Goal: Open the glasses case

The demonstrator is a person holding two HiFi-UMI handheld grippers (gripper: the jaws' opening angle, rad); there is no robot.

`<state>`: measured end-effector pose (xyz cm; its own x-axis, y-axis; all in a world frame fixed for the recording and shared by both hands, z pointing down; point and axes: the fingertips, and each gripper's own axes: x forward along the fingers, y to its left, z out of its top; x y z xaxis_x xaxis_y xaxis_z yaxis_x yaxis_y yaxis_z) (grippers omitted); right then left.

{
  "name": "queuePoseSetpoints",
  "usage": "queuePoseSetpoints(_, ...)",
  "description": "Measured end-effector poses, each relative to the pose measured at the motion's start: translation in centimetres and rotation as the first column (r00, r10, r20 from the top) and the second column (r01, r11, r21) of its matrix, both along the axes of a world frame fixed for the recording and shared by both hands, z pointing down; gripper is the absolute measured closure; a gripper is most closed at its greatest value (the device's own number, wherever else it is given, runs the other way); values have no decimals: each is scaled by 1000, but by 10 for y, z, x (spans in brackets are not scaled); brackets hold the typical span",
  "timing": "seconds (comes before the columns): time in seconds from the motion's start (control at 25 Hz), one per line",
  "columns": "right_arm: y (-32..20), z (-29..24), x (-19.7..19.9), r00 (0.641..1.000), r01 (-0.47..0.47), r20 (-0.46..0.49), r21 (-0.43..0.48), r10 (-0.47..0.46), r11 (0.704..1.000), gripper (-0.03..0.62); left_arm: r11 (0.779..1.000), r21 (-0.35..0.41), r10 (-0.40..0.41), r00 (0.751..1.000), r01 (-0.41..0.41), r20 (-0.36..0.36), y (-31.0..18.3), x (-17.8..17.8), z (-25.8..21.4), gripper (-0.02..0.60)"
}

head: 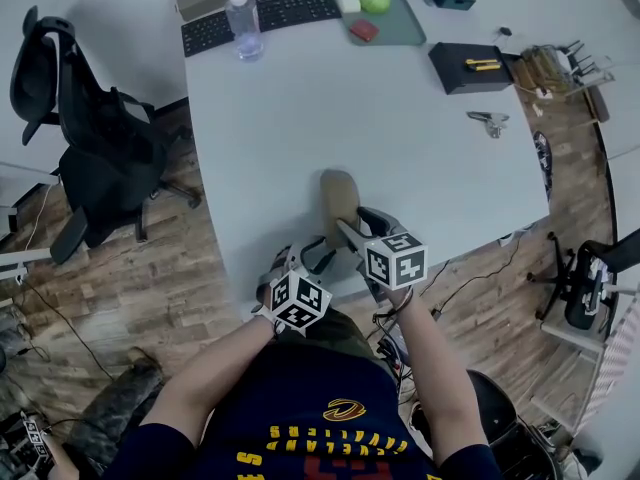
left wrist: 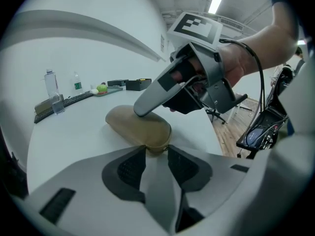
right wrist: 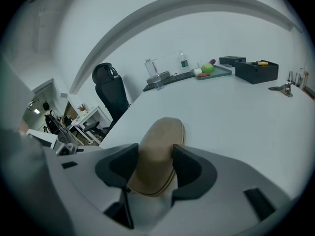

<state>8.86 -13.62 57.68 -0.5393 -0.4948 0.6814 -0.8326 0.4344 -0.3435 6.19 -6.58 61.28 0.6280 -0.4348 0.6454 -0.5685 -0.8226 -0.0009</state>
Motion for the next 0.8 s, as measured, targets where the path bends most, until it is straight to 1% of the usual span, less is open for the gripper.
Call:
queuePoseSetpoints(0.16,0,0,0,1000,-1,1,1,1,1000,362,1000,22,14,1000,-14,4,1,0,0,435)
queuePoseSetpoints(0.52,0,1,1,1000,5,8,-3,-5,1000,362,994,61,86,996,-87,18,2,0,0,457)
queuePoseSetpoints(0.68,0,1,2,1000,7,13,-6,-7,1000,362,989,64,136,991,-137,20,3,-1,0,462)
queuePoseSetpoints(0.8,0,1,1,1000,8,17,-9,-8,1000,362,979,70,188,982,-190,28,3,-2,0,466)
